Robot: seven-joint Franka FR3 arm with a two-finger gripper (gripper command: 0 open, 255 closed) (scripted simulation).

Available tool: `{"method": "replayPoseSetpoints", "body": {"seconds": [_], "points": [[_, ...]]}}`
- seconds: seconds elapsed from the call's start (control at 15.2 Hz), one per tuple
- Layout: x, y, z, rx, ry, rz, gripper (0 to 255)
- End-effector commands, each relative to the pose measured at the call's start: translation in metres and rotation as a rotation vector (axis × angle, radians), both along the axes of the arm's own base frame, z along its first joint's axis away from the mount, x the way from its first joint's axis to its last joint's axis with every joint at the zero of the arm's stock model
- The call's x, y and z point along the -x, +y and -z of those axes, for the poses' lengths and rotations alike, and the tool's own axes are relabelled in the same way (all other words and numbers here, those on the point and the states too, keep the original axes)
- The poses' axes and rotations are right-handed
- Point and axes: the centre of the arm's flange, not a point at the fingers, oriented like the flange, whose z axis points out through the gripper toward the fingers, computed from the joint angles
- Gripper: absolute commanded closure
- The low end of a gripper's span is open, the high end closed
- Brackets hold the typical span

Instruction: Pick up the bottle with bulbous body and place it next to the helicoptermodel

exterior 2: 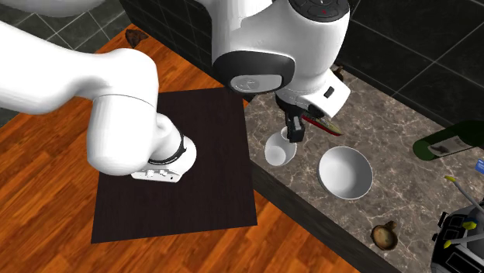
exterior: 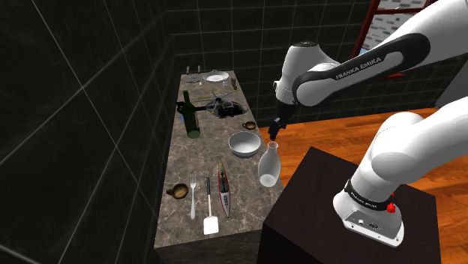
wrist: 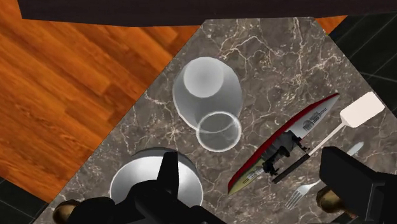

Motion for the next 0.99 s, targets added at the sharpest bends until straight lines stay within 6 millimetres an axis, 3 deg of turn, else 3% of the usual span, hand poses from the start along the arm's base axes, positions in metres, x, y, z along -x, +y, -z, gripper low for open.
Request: {"method": "replayPoseSetpoints", "body": {"seconds": [0.0, 0.26, 0.73, 0.92], "points": [[-0.004, 0.000, 0.027, 0.003, -0.010, 0.007, 0], [-0.012, -0.007, 0.072, 0.006, -0.020, 0.019, 0], [-0.017, -0.007, 0.108, 0.006, -0.020, 0.019, 0], [-0.017, -0.007, 0.111, 0.006, -0.020, 0.019, 0]]}}
